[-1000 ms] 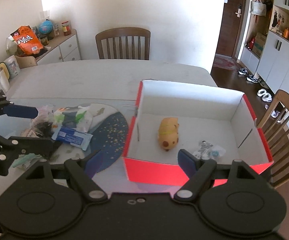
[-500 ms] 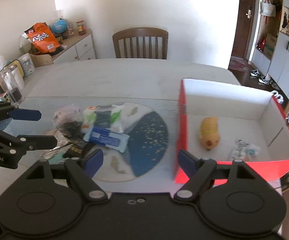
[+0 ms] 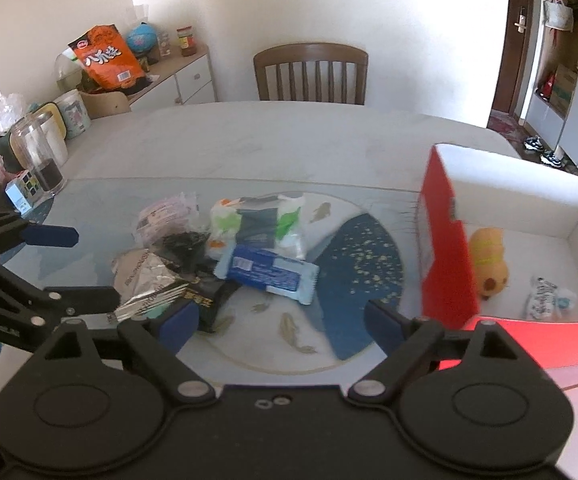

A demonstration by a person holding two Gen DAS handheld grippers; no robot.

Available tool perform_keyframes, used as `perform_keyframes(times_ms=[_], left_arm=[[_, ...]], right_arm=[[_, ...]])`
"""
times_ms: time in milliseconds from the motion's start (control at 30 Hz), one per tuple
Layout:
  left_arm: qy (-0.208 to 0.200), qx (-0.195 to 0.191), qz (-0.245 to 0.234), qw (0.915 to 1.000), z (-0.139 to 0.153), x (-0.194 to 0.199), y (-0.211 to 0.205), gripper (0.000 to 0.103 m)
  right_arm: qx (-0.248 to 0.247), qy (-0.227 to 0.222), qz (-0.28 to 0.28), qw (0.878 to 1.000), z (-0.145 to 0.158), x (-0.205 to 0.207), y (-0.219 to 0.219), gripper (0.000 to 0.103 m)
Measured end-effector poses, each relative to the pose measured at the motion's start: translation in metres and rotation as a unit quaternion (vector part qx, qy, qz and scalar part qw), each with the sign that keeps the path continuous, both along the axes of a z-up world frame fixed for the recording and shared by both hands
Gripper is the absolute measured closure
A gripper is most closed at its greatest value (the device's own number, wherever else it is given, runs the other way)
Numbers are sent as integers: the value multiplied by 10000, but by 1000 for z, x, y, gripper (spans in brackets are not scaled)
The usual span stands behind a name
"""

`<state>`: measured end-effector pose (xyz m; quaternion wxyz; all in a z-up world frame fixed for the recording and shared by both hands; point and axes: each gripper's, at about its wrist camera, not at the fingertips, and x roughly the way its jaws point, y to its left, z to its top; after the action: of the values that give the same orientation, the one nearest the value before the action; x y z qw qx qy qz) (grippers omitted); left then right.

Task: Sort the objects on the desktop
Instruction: 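Withdraw both grippers from the box back toward the snack pile, then grasp the silver ZHOUSHI bag with the left gripper while the right grasps the black snack pack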

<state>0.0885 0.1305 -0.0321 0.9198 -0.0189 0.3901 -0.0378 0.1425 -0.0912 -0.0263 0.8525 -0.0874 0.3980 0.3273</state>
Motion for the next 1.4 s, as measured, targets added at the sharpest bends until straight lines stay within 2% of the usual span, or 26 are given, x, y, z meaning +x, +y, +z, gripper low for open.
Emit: perform_keyframes(times_ms=[167,367,633,900,1200,1400], left_arm=[[57,188,48,9998,-15,4,15,0],[175,144,18,9997,-35,14,32,0],[103,211,-673,9975,-50,24,43,0],[116,136,-1002,9948,-55,41,47,0],[227,-123,-962,9950,-67,48,54,0],[267,-149,-950,9950,-73,49,55,1]], right_arm=[[-40,71,69,9999,-8,-3,17,13],[-74,146,126,9998,-18,-6,36,13],[-137,266,68,9995,-30,2,55,16],[-180,366,-19,9992,-40,12,76,17],[-213,644,-122,9976,-58,23,92,20],[-249,738,-171,9968,-68,26,99,24]])
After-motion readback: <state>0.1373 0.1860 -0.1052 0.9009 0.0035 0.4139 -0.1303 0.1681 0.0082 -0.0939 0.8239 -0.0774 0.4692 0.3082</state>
